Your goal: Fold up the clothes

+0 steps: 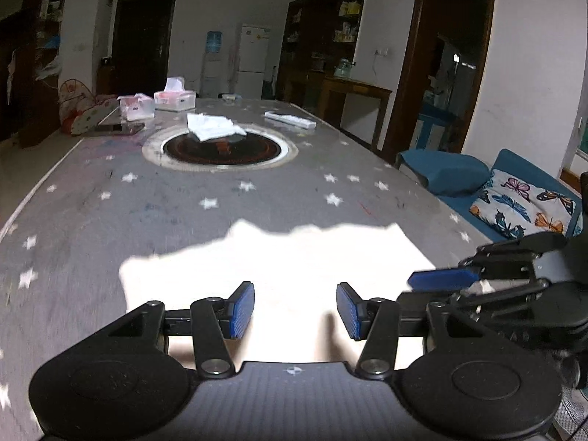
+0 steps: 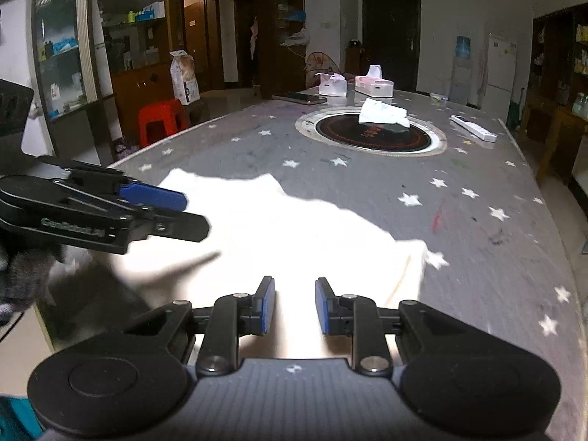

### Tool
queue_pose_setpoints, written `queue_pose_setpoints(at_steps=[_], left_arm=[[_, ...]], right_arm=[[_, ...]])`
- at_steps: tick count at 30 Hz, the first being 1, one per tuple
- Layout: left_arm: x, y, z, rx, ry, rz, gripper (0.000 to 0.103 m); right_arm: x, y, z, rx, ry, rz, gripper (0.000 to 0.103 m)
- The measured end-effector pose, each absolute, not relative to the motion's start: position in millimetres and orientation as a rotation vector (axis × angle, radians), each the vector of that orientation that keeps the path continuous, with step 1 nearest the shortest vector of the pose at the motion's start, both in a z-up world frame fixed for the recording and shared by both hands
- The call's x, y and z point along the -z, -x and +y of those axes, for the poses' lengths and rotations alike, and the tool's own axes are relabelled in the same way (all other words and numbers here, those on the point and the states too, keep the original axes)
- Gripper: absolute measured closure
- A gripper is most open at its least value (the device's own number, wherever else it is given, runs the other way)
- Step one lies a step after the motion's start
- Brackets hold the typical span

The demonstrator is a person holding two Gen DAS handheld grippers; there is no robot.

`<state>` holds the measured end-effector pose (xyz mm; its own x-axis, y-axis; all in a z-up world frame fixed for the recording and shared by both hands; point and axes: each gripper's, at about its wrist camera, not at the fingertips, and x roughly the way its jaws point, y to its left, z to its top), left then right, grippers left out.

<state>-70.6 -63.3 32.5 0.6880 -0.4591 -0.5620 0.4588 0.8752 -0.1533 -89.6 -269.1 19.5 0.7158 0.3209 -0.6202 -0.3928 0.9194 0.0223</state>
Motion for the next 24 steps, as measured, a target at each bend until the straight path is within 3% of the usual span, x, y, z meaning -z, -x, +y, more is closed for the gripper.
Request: queue_pose_setpoints(at_steps=[24], left_arm=[[-20, 99, -37, 0.465, -0.001, 0.616, 0.050]], right_arm=[[-17, 134, -259, -0.465, 0.256, 0.634, 0.079]])
